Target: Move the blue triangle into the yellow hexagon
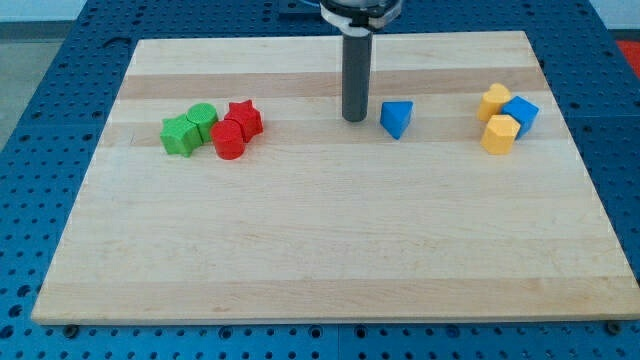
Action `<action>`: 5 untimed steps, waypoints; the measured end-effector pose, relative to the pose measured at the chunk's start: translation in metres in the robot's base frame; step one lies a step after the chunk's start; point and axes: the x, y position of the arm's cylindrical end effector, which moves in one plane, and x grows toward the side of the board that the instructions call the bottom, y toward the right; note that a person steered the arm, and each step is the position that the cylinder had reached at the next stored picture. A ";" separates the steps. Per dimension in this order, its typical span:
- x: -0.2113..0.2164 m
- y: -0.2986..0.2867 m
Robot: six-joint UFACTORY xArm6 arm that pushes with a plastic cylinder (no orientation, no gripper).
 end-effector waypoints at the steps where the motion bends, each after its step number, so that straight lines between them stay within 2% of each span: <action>1: 0.003 0.023; 3: 0.003 0.122; 5: 0.006 0.092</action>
